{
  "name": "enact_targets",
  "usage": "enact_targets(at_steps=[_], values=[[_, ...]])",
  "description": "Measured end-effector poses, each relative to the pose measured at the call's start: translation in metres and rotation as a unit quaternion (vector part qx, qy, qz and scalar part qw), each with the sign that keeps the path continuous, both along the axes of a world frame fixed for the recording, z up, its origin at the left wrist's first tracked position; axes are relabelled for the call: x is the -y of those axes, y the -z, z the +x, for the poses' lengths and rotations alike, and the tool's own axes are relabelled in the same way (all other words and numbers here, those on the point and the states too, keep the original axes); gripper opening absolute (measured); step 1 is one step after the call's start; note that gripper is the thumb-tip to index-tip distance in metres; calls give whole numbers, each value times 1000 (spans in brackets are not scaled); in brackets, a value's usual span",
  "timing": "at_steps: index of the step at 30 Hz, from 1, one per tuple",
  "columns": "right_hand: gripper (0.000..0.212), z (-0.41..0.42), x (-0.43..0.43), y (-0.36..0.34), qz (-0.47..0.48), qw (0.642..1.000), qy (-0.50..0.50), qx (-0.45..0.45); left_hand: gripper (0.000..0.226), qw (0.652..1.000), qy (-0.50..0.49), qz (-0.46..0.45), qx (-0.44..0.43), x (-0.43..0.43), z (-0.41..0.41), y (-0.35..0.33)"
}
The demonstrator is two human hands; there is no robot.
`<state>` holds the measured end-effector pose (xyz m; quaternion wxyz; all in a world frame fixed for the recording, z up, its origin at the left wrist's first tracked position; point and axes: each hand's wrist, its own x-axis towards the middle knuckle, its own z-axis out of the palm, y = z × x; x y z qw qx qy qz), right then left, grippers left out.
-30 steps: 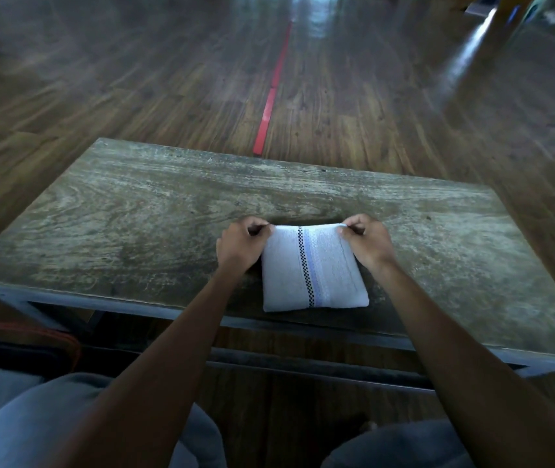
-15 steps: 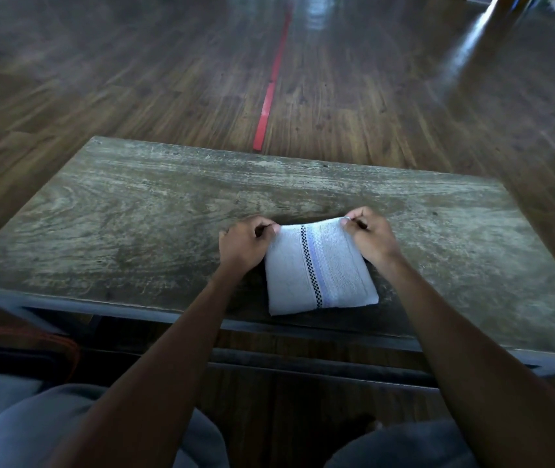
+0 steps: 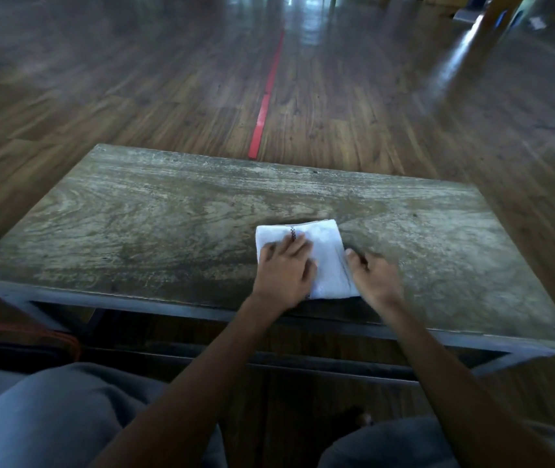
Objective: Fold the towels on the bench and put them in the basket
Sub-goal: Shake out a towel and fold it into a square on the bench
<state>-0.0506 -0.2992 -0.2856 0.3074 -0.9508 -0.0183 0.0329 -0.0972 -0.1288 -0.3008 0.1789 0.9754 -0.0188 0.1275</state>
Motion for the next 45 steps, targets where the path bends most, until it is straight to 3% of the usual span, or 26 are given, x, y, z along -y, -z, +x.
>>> enact_targets(at_steps=[3,5,9,12,16,18,22,29,34,37,42,45], values=[[41,-30,12,8,30,999,31,-13,73,995,-1,72,-69,3,0,7],[36,-45,14,12,22,999,29,-8,62,990,-1,89,-112,0,3,7],[32,-45,15,7,-1,999,6,-34,68,987,5,105,-125,-1,4,4],[30,-31,14,-2,25,994,18,-103,80,991,20,90,-98,-6,2,6],[36,-18,3,-5,17,997,27,-66,82,997,55,-9,-45,-16,-6,5],[36,-9,-5,-6,36,997,17,-63,76,998,20,-40,-48,-24,-13,8],[73,-2,-20,-2,-14,996,-21,-83,74,979,-113,-71,-155,-34,-24,7],[56,-2,-38,-7,-12,994,-8,-111,60,970,-180,-105,-128,-26,-23,-18],[28,-3,-40,-4,64,993,-1,-99,58,928,-228,-257,-142,-27,-21,-21],[18,-8,-36,-7,111,990,1,-91,54,896,-235,-360,-106,-26,-22,-23],[35,-22,-28,-13,214,976,12,-30,52,825,-219,-517,-62,-14,-27,-25],[39,-34,-20,-14,260,965,21,-26,53,803,-195,-558,-74,-3,-33,-26]])
